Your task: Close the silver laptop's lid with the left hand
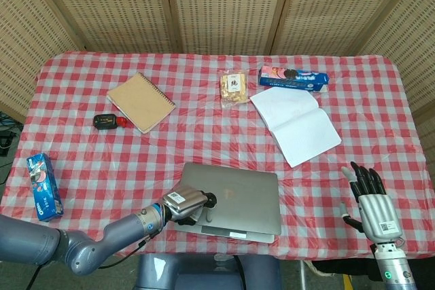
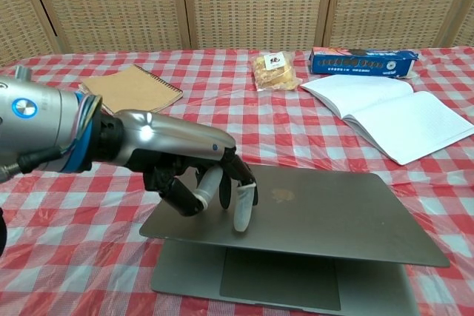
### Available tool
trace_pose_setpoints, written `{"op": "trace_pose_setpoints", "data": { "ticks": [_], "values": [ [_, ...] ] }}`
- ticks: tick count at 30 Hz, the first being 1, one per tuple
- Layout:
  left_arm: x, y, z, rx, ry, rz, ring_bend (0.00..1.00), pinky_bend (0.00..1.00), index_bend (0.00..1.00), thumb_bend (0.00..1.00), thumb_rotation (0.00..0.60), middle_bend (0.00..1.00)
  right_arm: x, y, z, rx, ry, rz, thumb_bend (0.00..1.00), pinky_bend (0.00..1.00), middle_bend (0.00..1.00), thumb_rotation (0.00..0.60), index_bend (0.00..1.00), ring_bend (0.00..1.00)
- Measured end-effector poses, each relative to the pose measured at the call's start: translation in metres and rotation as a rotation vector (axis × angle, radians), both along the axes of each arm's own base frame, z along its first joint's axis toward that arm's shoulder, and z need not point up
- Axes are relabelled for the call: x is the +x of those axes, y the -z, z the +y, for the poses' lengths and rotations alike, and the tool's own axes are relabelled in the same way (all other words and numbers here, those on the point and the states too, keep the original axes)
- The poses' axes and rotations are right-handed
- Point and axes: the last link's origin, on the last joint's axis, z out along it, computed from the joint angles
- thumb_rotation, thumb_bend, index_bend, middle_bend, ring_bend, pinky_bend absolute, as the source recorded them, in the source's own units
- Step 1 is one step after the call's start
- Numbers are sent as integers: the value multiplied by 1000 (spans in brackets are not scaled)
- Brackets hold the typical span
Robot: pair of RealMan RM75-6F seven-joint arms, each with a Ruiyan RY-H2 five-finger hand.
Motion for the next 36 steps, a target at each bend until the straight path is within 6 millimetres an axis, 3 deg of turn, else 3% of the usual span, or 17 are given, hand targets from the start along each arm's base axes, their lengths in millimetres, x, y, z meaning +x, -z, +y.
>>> {"op": "trace_pose_setpoints", "data": {
  "ticks": [15,25,28,31,34,36],
  "values": [
    [-12,32,-8,-24,0,67,292,368,431,1000,600,221,-1,-2,0,-3,9,-3,668,0,0,600,0,0],
    [-17,38,-9,-23,-4,93,288,358,390,999,600,202,-2,-2,0,-1,8,-4,668,0,0,600,0,0],
    [-19,35,-7,-8,-4,95,249,325,354,905,600,155,-2,-2,1,2,6,-4,668,0,0,600,0,0],
    [-19,31,-6,16,-4,89,169,270,286,745,600,67,-2,-2,1,1,5,-3,668,0,0,600,0,0],
    [-20,24,-5,55,-22,56,36,149,176,572,600,0,-2,-2,0,0,4,-5,667,0,0,600,0,0],
    [-20,17,-4,86,-45,17,1,90,70,376,600,0,-3,-2,0,-1,4,-5,666,0,0,600,0,0]
  ]
}}
